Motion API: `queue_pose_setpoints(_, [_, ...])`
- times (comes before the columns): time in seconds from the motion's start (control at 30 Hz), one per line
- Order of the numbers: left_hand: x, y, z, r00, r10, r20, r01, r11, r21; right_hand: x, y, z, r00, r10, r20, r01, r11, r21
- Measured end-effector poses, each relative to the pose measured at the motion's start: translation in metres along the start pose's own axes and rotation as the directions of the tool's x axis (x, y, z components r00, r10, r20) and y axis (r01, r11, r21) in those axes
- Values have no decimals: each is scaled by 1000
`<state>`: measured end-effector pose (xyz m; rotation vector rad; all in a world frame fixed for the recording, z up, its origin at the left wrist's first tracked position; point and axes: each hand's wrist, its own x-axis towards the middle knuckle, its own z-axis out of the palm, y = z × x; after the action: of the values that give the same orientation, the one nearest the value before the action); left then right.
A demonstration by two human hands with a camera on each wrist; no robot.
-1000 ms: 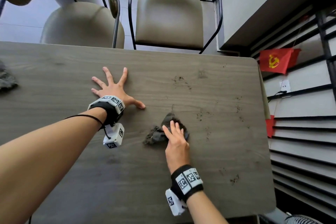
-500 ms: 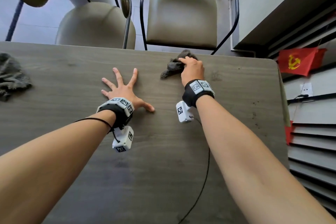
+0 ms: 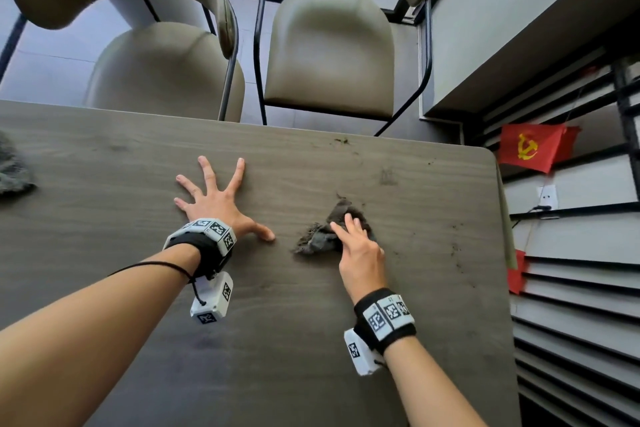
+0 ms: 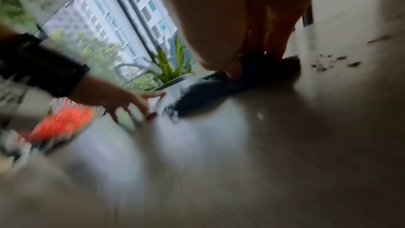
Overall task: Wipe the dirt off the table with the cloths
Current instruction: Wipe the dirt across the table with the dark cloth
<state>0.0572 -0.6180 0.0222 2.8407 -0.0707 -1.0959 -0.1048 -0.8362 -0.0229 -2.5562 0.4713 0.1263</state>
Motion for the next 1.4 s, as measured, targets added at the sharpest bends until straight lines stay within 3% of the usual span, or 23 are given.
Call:
queue_pose_setpoints(0.33, [9,0,4,1000,-14,2,14,1000,16,155,-15,-27,991,-32,-131,30,999,-12])
queue_pose_setpoints(0.5, [6,-2,2,1000,-7,6,7,1000,27,253,-15,-51,983,183,-27,-175,965,196])
queue_pose_setpoints(0.6, [7,-3,2,1000,-2,-8,2,999,38,247,-18,-69,975,193,-106,-158,949,273])
queue_pose_setpoints(0.73, [5,-2,1,1000,-7,-4,7,999,31,162,-20,-61,975,5,-221,60,956,287])
queue_pose_setpoints(0.87, [6,-1,1,1000,-9,-9,10,999,34,64,-22,-2,996,-23,-88,46,962,268])
queue_pose_setpoints(0.93, [7,-1,0,1000,-13,-5,13,999,36,51,-24,16,996,21,-83,1,966,259])
queue_pose_setpoints(1.23, [7,1,-1,1000,-14,3,14,999,51,166,-48,10,985,2,-170,33,978,206])
queue_pose_setpoints(1.4, [6,-2,1,1000,-1,-6,1,999,50,231,-51,-22,989,109,-104,-78,960,268])
